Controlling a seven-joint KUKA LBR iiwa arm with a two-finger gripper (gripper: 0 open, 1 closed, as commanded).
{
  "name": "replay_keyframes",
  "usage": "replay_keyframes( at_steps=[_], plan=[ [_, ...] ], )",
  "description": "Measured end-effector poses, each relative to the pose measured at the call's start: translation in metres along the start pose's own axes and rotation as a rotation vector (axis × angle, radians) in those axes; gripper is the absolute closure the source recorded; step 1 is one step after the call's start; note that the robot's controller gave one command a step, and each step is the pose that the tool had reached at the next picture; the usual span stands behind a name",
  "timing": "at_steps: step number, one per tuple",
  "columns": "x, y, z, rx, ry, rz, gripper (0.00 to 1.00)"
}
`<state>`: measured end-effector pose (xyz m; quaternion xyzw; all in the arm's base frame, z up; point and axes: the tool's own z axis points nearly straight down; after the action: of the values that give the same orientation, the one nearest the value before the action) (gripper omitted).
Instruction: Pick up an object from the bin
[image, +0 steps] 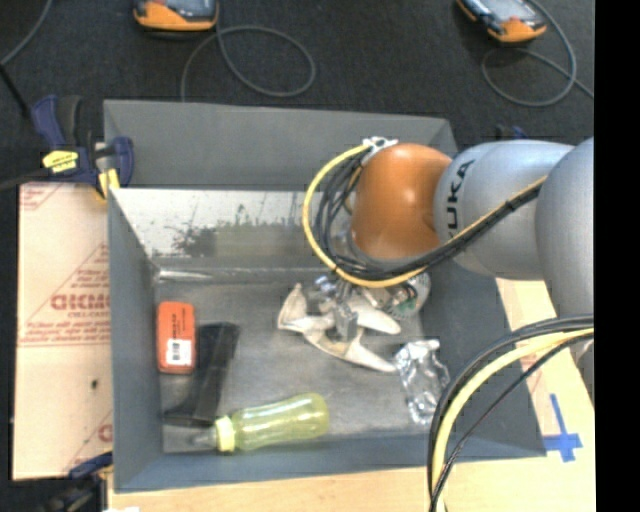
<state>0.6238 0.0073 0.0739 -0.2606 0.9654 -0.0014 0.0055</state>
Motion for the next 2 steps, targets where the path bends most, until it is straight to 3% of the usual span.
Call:
replay_keyframes(
  at_steps=[1, 2],
  plan=[
    [0.000, 0.000, 0.000, 0.000, 0.000, 0.001, 1.00],
    [-0.016, -0.004, -0.121, 0.001, -0.003, 0.043, 1.00]
  ],
)
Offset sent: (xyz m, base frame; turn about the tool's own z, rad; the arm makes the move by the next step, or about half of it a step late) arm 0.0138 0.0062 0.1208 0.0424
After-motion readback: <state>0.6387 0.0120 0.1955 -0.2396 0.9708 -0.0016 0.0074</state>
